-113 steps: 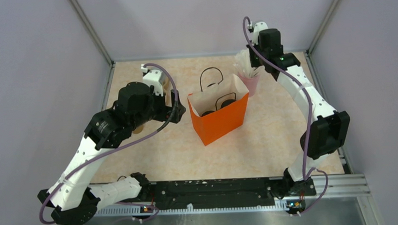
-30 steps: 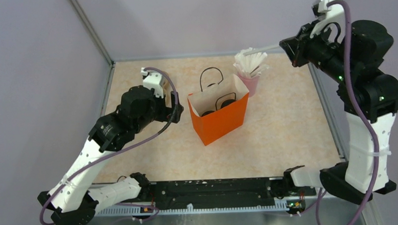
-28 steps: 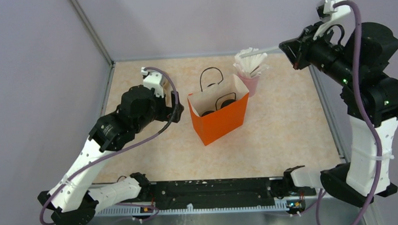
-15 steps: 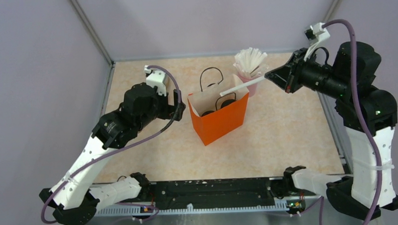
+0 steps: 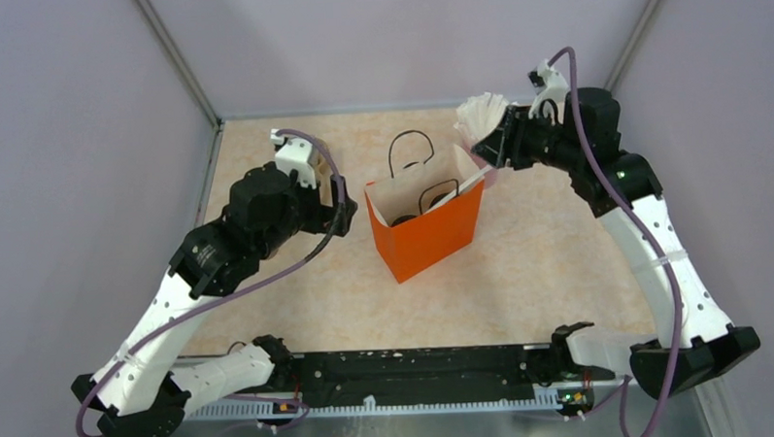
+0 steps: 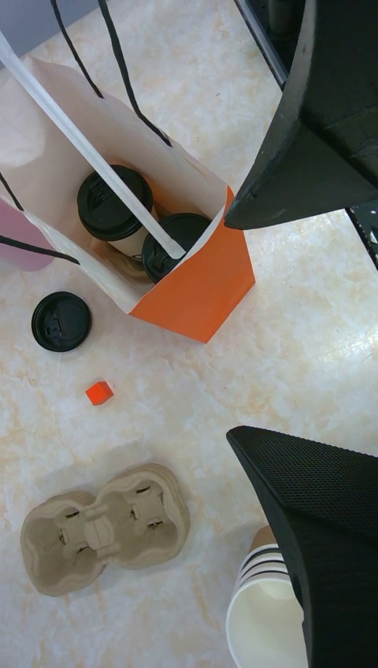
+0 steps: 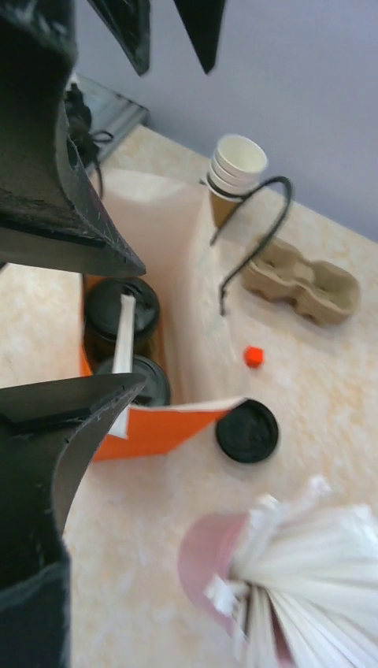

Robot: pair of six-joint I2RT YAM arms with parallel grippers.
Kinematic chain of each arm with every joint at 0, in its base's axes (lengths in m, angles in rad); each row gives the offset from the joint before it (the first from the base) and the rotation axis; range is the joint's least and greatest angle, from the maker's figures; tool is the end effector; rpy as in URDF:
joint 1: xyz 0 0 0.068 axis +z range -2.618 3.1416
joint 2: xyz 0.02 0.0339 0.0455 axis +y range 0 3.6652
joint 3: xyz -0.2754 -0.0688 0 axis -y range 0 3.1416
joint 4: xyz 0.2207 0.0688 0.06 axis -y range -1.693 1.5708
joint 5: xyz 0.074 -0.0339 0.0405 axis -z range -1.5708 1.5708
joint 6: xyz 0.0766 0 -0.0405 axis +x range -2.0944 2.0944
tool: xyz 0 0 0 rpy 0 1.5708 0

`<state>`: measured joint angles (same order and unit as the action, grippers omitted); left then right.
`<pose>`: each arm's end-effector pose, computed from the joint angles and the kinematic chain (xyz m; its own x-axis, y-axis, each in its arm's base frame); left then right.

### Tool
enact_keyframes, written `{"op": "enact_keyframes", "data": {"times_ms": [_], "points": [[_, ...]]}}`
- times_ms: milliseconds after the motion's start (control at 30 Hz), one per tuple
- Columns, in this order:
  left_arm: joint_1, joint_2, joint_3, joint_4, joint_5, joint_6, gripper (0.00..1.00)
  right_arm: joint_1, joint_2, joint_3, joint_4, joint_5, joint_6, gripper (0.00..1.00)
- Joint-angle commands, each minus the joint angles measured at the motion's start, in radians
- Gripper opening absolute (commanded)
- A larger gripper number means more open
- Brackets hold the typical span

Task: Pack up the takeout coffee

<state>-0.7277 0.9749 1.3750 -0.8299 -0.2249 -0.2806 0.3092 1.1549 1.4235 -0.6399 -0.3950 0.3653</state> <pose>0.1461 -0.1073 0.4207 -0.4366 0.0274 -0.8992 0.3914 0.9058 -0.1625 0.2201 0.1012 0.4293 -0.5452 0.1720 -0.8205 -0.4579 0.7587 0.4633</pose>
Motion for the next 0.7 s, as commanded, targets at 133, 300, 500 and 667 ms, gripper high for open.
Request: {"op": "enact_keyframes", "data": {"times_ms": [133, 300, 500, 667], "points": [[0.002, -0.039, 0.005, 0.026, -0.008, -0.013, 0.99, -0.011, 0.127, 0.14, 0.135, 0.284, -0.207, 0.45], [0.003, -0.047, 0.005, 0.017, 0.005, -0.02, 0.99, -0.01, 0.242, 0.126, 0.174, 0.366, -0.412, 0.44], [0.003, -0.056, 0.016, -0.013, 0.007, -0.019, 0.99, -0.01, 0.346, 0.105, 0.187, 0.296, -0.657, 0.39], [0.002, -0.058, 0.031, -0.028, 0.001, -0.022, 0.99, -0.014, 0.386, 0.099, 0.148, 0.251, -0.781, 0.39]]}}
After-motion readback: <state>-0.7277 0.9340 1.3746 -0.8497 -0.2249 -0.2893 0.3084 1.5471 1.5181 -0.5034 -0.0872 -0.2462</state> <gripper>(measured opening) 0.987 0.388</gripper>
